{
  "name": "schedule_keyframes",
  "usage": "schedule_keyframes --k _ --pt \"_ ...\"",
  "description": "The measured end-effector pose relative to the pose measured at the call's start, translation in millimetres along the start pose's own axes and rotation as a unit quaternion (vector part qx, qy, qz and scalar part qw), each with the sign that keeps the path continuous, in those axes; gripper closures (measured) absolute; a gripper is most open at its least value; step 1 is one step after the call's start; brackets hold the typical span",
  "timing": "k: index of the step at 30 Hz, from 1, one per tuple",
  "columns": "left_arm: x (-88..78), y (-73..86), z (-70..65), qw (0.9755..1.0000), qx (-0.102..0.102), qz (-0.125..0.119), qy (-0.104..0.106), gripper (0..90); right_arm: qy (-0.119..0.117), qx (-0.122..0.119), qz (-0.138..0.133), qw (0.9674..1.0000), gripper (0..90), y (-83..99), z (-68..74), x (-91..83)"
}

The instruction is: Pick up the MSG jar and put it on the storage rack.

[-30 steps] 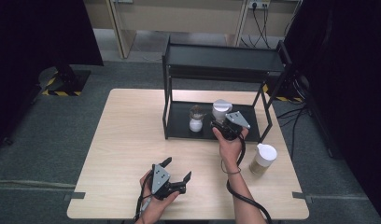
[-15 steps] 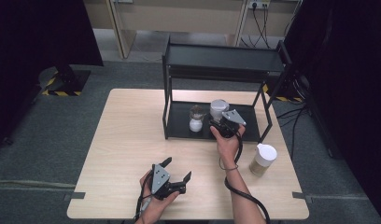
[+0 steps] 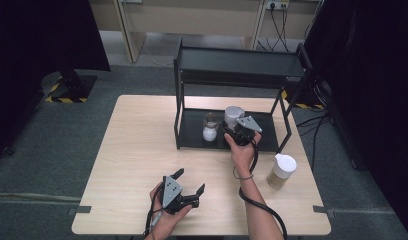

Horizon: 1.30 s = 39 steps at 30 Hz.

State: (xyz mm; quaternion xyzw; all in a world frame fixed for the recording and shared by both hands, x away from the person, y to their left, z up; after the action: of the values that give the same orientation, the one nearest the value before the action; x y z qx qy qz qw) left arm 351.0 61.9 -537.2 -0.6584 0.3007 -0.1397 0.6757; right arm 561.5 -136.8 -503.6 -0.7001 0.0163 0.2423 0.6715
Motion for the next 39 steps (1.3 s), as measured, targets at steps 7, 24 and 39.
schedule_keyframes --k 7,24,39 --pt "0.0 0.0 0.0 1.0 0.0 0.0 0.0 9.0 0.001 0.001 0.005 1.0 30.8 4.0 -0.7 3.6" --pt "-0.1 0.0 -0.4 1.0 0.002 0.0 -0.001 9.1 0.003 0.002 0.002 1.0 30.5 5.9 -2.2 5.7" --pt "-0.2 0.0 -0.2 1.0 0.001 -0.001 -0.002 9.1 -0.002 0.012 0.003 0.9999 29.4 8.8 -1.4 4.1"
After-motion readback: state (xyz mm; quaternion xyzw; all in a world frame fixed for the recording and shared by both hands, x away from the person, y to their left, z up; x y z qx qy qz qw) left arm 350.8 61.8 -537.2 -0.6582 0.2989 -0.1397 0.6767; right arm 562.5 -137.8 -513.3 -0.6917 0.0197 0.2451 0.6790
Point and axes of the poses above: each handheld gripper's, and its own axes: x roughly forward along the jaws, y roughly out of its underside, z roughly to its left, the point moved 5 cm from there along x, roughly forward along the jaws, and after that the axes turned 3 degrees about z, right-handed, at the moved point
